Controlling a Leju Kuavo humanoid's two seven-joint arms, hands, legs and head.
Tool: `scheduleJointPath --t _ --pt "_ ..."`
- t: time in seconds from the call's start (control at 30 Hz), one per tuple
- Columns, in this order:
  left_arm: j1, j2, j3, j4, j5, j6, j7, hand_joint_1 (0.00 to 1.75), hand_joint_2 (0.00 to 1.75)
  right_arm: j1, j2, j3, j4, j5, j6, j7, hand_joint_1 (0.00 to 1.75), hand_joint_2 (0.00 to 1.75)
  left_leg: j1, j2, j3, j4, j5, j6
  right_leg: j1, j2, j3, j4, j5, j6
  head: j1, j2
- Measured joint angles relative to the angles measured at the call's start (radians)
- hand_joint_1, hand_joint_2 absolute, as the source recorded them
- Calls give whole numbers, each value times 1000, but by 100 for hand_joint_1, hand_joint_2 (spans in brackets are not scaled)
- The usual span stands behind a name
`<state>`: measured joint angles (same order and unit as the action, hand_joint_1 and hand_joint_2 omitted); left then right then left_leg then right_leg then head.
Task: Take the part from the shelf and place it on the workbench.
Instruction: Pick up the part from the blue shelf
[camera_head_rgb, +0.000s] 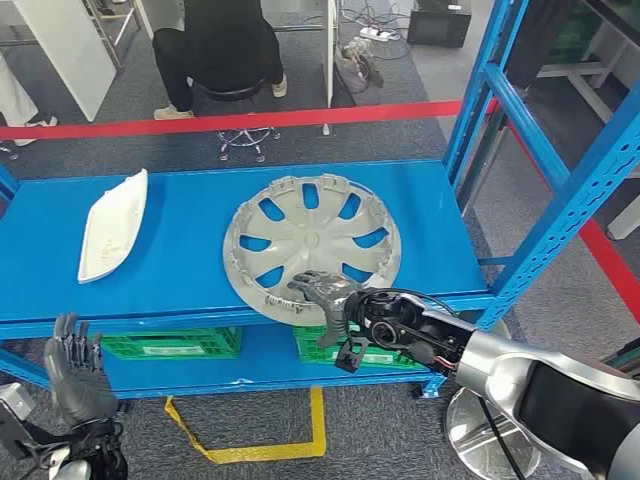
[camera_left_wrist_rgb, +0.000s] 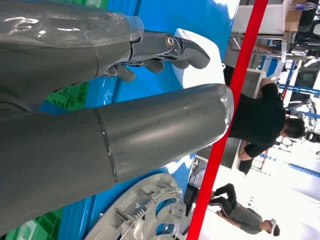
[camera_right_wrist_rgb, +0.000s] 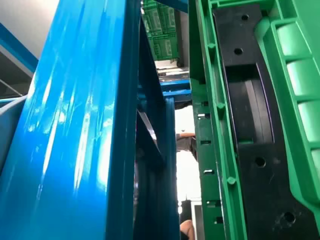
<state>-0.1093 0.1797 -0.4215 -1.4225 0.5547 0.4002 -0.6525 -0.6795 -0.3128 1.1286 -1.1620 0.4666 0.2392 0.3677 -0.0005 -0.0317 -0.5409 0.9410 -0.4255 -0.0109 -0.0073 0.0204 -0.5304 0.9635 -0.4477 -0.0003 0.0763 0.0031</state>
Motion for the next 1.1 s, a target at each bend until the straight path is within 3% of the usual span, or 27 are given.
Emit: scheduleJointPath --t 0.57,1.03,1.1 --pt "0 0 0 0 2 0 -1 0 0 1 -5 20 37 154 -21 -21 0 175 0 -1 0 0 0 1 0 -2 0 0 0 0 0 0" --pt "0 0 0 0 5 10 -9 0 0 5 17 34 181 381 -193 -126 0 175 0 -1 2 0 1 1 0 -3 3 -1 1 1 0 0" --pt "0 0 0 0 5 8 -9 0 0 5 24 34 201 392 -210 -133 87 175 0 -1 3 0 1 2 0 -3 4 -2 0 1 0 0"
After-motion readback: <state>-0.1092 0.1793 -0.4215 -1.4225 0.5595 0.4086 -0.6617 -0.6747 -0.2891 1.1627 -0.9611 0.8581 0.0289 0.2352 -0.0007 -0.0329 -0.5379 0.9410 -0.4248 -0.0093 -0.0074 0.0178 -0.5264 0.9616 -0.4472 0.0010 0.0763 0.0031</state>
